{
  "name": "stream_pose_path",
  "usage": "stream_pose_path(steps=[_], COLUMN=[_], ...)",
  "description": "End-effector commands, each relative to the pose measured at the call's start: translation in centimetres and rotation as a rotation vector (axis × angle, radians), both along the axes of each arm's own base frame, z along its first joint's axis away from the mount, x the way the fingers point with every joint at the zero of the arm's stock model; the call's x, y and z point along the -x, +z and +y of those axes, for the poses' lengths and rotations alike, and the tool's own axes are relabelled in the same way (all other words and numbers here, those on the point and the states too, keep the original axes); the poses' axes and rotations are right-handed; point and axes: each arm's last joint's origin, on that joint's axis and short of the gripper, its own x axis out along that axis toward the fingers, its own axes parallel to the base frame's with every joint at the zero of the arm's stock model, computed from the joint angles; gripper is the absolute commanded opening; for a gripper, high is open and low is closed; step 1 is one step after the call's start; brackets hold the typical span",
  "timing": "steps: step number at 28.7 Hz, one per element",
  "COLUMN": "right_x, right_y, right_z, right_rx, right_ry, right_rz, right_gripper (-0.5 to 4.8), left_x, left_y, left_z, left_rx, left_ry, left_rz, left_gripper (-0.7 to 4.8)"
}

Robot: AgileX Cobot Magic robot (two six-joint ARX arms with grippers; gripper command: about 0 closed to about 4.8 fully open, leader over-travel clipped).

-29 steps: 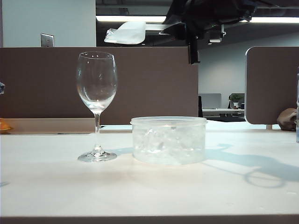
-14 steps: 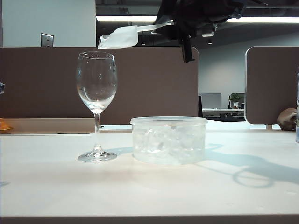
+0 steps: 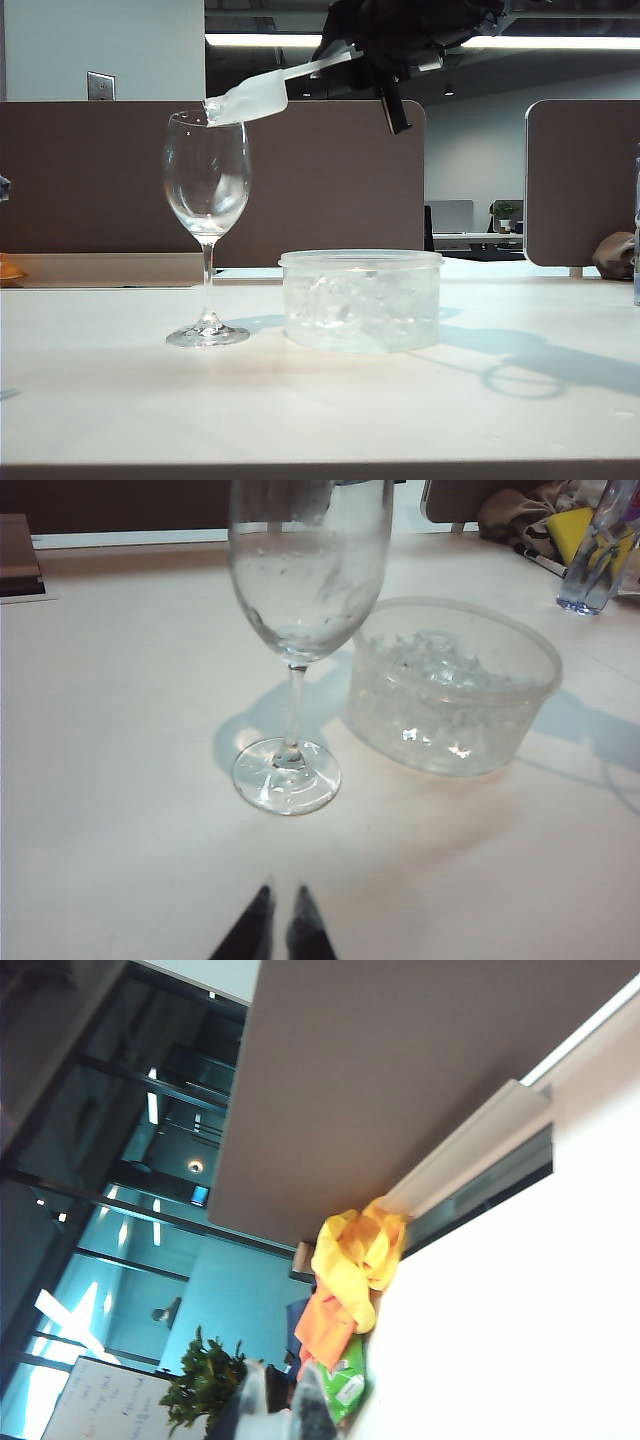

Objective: Pick up an ice shovel filled with ice cubes and pour the ice from the shovel into the glass.

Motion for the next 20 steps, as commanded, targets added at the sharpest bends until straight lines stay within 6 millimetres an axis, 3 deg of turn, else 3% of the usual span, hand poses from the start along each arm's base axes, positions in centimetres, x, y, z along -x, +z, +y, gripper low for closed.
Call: stream_pose_path(steps=[1, 20], right_x=[0.1, -0.07], right_y=[0.39, 1.28], right_z=[0.04, 0.12], right_rx=[0.038, 0.125], right_ry=[0.001, -0.01], right_rz=[-0.055, -0.149], right_gripper=[-0.02, -0.02], left_x=[-0.01, -0.01], left_y=[0.18, 0.18], left_z=[-0.01, -0.01], left_rx=[0.004, 0.004], left_ry=[-0.002, -0.002], left_rz=[-0.013, -0.013], left_gripper=[0.3, 0.3])
